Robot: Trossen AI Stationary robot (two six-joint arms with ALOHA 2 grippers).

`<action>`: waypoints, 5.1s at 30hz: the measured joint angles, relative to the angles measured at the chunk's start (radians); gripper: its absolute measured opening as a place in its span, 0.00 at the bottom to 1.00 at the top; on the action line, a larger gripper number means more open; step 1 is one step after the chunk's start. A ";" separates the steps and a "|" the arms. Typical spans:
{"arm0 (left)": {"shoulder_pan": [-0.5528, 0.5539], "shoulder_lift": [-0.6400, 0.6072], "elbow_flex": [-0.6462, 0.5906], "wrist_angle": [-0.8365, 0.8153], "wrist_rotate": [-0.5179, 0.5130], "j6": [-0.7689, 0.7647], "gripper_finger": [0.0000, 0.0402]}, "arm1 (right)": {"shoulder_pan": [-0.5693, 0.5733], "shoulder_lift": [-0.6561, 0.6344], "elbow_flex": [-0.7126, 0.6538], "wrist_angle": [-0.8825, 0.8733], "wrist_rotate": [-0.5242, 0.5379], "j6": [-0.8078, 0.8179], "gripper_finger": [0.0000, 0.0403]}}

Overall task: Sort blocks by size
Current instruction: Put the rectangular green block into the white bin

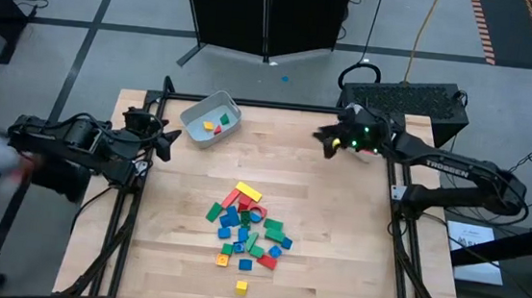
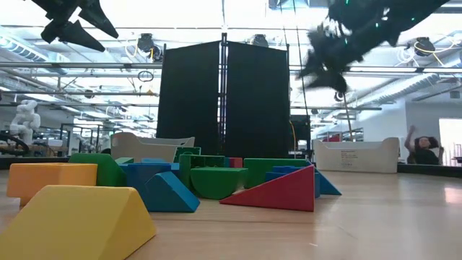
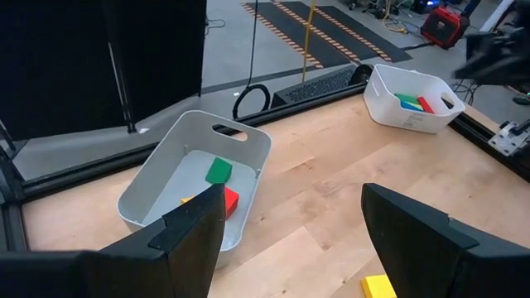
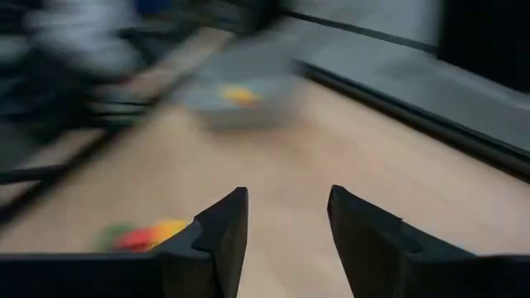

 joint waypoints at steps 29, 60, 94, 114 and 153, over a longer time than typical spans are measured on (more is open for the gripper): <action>0.000 0.004 0.000 0.019 -0.042 0.074 0.70 | 0.548 0.407 0.000 0.324 -0.024 0.192 0.37; 0.000 0.003 0.000 0.717 0.319 0.404 0.70 | 0.628 0.423 0.589 -0.002 0.131 -0.353 0.37; 0.000 -0.038 0.000 0.920 0.305 0.638 0.70 | 0.775 0.866 0.589 -0.367 0.181 0.011 0.62; 0.000 -0.016 0.000 0.833 0.250 0.702 0.70 | 0.750 0.869 0.587 -0.594 0.200 -0.091 0.26; 0.050 0.096 -0.001 1.112 0.364 0.729 0.70 | 0.183 -0.123 0.589 -0.552 1.035 -0.312 0.26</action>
